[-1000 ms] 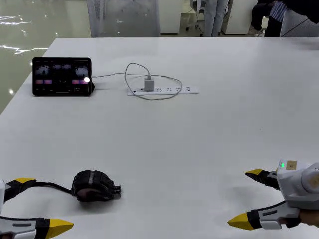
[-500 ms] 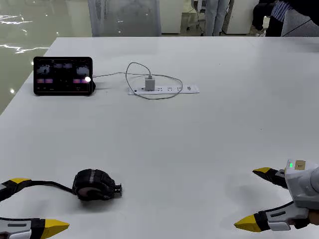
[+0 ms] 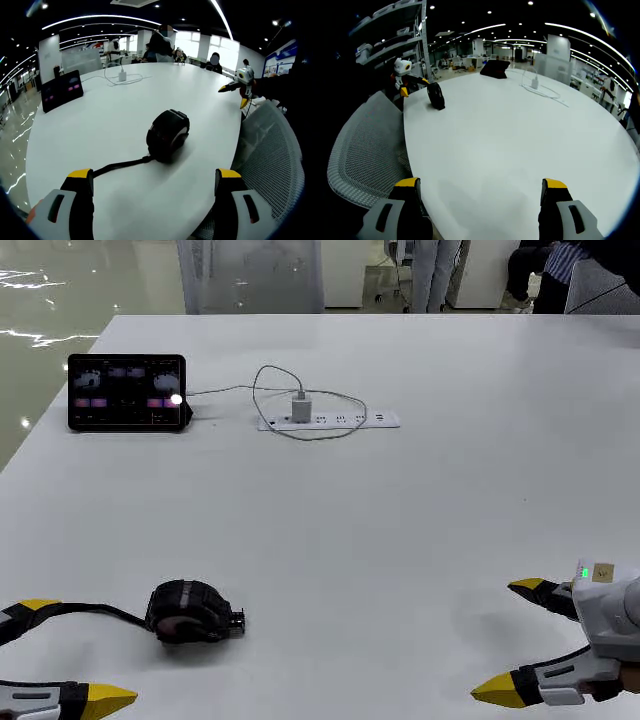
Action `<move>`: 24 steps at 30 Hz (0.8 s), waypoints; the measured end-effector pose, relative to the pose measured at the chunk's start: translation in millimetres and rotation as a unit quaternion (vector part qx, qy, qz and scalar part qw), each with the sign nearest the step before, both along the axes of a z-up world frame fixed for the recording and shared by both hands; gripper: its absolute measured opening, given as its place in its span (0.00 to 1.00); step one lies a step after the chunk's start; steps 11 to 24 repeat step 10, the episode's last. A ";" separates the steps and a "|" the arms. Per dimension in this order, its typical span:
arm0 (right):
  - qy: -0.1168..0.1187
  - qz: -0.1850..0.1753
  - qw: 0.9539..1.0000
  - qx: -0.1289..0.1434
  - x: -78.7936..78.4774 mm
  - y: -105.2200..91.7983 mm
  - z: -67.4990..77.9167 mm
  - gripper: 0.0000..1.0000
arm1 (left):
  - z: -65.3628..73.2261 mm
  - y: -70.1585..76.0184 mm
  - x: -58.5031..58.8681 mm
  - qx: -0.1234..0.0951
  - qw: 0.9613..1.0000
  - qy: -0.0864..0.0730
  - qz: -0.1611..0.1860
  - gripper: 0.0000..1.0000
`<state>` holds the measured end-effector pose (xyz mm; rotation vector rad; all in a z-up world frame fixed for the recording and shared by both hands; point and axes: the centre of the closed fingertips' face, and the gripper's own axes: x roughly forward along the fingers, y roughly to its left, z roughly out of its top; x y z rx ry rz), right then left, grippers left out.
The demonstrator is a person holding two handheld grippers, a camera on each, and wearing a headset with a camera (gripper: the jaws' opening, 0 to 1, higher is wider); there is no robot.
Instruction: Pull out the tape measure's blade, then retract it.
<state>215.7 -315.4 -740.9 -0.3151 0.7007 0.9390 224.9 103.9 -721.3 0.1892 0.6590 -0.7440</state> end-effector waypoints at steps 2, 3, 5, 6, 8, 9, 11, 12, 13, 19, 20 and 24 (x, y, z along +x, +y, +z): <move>-0.001 -0.001 1.000 0.000 0.3 -0.5 0.6 0.99 | 0.1 0.7 0.4 0.001 1.000 0.000 0.000 0.99; -0.001 -0.001 1.000 0.000 0.6 -0.9 0.7 0.99 | 0.1 0.9 0.3 0.001 1.000 0.001 0.000 0.99; -0.002 -0.001 1.000 0.000 0.9 -1.8 1.3 0.99 | 0.3 1.7 0.8 0.002 1.000 0.001 0.000 0.99; -0.002 -0.001 1.000 -0.001 1.0 -2.0 1.4 0.99 | 0.5 1.8 0.9 0.002 1.000 0.001 0.000 0.99; -0.002 -0.001 1.000 -0.001 0.8 -2.1 1.6 0.99 | 0.9 2.2 1.0 0.002 1.000 0.001 0.000 0.99; -0.002 0.000 1.000 -0.001 0.8 -2.0 1.7 0.99 | 0.8 2.3 1.1 0.003 1.000 0.001 0.001 0.99; -0.002 0.000 1.000 -0.001 0.2 -1.7 2.1 0.99 | 0.9 2.6 1.6 0.003 1.000 -0.001 0.001 0.99; -0.002 0.000 1.000 -0.001 0.2 -1.7 2.1 0.99 | 0.9 2.6 1.6 0.003 1.000 -0.001 0.001 0.99; -0.002 0.000 1.000 -0.001 0.2 -1.7 2.1 0.99 | 0.9 2.6 1.6 0.003 1.000 -0.001 0.001 0.99; -0.002 0.000 1.000 -0.001 0.2 -1.7 2.1 0.99 | 0.9 2.6 1.6 0.003 1.000 -0.001 0.001 0.99; -0.002 0.000 1.000 -0.001 0.2 -1.7 2.1 0.99 | 0.9 2.6 1.6 0.003 1.000 -0.001 0.001 0.99; -0.002 0.000 1.000 -0.001 0.2 -1.7 2.1 0.99 | 0.9 2.6 1.6 0.003 1.000 -0.001 0.001 0.99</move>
